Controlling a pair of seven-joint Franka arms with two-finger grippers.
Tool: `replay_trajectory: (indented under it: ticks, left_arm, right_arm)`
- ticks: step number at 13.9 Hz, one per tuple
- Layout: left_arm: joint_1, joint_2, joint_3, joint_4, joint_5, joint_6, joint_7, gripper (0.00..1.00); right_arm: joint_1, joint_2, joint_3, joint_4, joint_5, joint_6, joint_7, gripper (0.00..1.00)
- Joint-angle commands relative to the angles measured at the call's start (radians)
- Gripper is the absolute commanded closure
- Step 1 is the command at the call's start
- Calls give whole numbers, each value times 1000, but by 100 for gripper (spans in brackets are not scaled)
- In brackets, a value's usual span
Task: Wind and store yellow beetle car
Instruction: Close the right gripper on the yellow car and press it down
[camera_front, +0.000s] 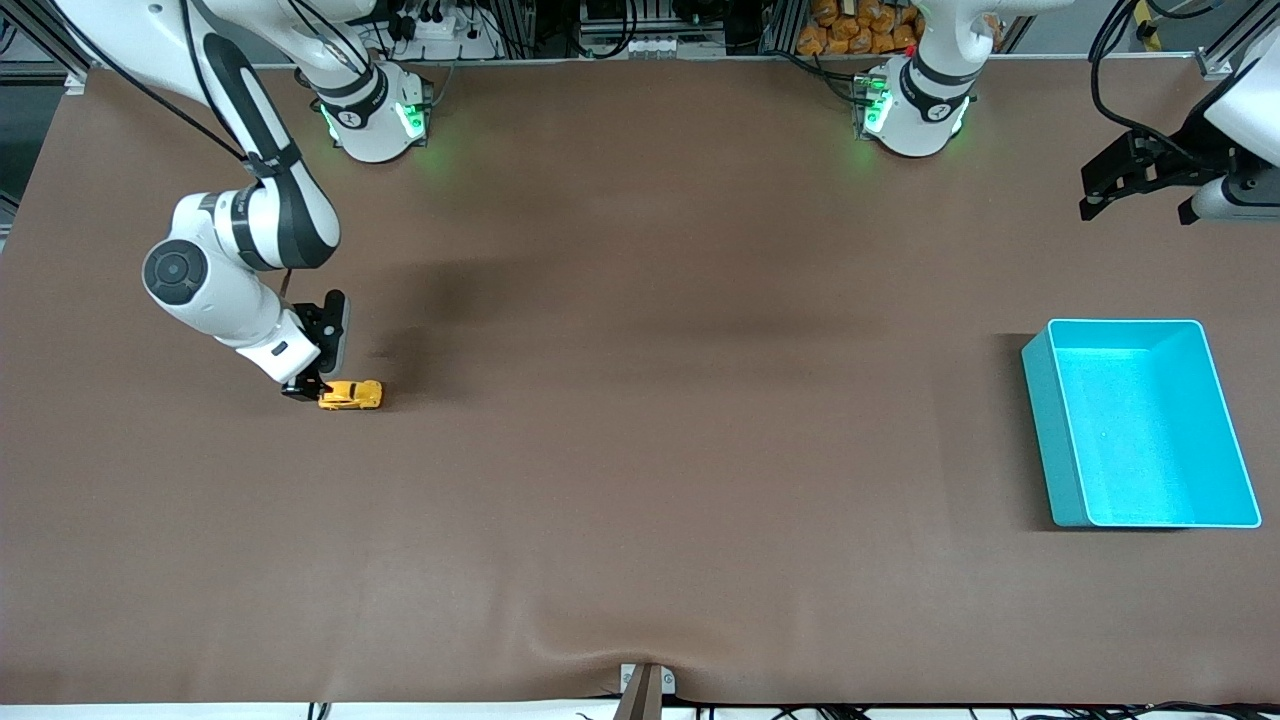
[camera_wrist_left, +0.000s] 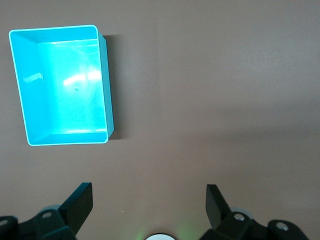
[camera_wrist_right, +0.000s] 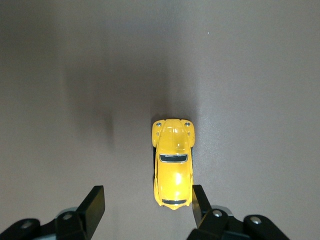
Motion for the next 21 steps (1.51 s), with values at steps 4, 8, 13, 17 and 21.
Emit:
replay_trajectory:
  ticks: [4, 8, 13, 17, 21]
  left_arm:
    - [0, 4, -2, 14, 25, -9, 10, 0]
    - [0, 2, -2, 14, 25, -9, 9, 0]
    - [0, 2, -2, 14, 25, -9, 9, 0]
    - [0, 4, -2, 14, 25, -9, 9, 0]
    - [0, 4, -2, 14, 25, -9, 9, 0]
  right_arm:
    - [33, 59, -21, 15, -12, 61, -1, 20]
    - [43, 90, -23, 22, -12, 95, 33, 20]
    - [57, 116, -43, 41, -11, 98, 33, 21]
    - [70, 132, -55, 42, -14, 128, 33, 34]
    - [79, 145, -72, 44, -14, 135, 33, 53]
